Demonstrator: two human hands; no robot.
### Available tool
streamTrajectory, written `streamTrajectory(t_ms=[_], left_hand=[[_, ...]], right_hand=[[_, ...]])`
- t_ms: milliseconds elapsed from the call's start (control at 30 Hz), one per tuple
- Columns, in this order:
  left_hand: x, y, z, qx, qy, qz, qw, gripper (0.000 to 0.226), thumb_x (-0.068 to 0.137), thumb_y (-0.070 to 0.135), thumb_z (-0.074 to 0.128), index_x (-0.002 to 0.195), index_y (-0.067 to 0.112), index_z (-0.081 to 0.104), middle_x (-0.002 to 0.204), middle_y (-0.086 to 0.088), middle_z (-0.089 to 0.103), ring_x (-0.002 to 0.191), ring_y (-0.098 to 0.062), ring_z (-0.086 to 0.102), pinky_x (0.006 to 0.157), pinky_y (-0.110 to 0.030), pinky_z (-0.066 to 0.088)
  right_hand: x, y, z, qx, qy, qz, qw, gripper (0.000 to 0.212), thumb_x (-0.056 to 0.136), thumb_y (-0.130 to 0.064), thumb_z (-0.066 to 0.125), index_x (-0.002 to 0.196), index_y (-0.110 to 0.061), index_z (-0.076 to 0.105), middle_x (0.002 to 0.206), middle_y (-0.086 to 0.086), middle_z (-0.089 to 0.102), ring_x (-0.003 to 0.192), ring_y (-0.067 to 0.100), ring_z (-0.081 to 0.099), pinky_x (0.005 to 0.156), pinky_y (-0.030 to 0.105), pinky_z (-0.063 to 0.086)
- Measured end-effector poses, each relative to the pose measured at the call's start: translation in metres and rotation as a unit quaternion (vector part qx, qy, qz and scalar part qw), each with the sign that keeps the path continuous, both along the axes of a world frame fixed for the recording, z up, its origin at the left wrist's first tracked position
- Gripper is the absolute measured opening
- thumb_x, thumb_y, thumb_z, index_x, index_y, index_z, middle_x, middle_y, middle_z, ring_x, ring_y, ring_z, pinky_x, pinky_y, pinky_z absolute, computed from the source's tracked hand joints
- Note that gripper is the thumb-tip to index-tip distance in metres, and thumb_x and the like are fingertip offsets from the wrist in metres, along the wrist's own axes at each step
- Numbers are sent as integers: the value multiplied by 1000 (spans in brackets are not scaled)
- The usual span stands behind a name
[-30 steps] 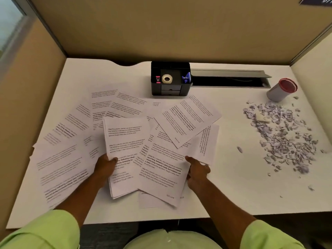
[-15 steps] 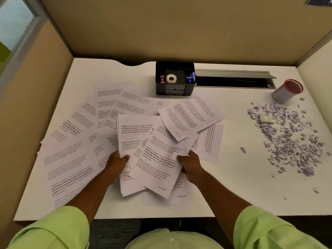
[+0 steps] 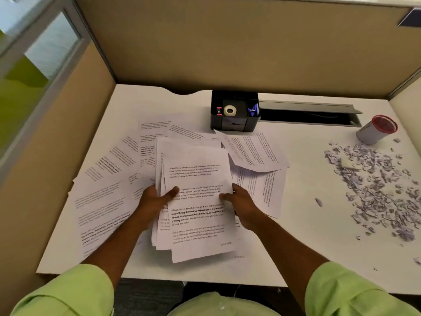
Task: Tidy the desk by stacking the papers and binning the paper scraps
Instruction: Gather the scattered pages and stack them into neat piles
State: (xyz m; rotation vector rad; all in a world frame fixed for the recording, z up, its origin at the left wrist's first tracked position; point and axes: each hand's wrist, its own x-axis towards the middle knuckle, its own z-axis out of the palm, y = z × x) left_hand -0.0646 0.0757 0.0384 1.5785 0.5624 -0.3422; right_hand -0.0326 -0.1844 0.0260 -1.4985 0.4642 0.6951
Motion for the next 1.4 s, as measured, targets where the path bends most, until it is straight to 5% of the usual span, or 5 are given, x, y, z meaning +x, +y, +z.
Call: streamTrajectory(t_ms=[367,700,933,1233,1400], left_hand=[[22,-7,46,16,-152,55,987,40,93,34,63,130,24,55,118,6,69,107,-15,67,84,-34,59],[34,-34,85,85,-262,95,957,34,93,41,61,126,32,54,119,11,66,111,-7,63,91,-32,55],[35,-50,75,113,-269,86,953,25,97,33,57,119,22,52,109,3,63,104,-15,63,71,-17,55],[41,-53,70,108,-279,141,944,32,96,44,53,119,23,45,110,0,62,102,-16,65,76,-29,58],[38,-65,66,117,-251,103,955,29,103,32,43,129,43,34,110,23,55,98,7,59,70,-13,53]], right_hand=[[34,22,52,46,-100,-36,993,63,85,-30,82,135,-32,43,121,0,71,97,26,75,80,47,64],[38,23,88,-30,-346,-93,933,38,93,-30,75,126,-17,62,116,-3,73,105,14,71,86,37,63],[34,21,78,-83,-331,-69,937,34,93,-21,75,122,-27,58,113,-8,65,107,13,65,89,40,62],[34,19,78,-44,-316,-132,938,41,91,-35,75,123,-28,50,116,-1,63,108,18,65,83,39,64],[30,17,59,-56,-263,-135,954,44,94,-23,73,133,-25,52,119,-3,67,111,20,66,86,39,63]])
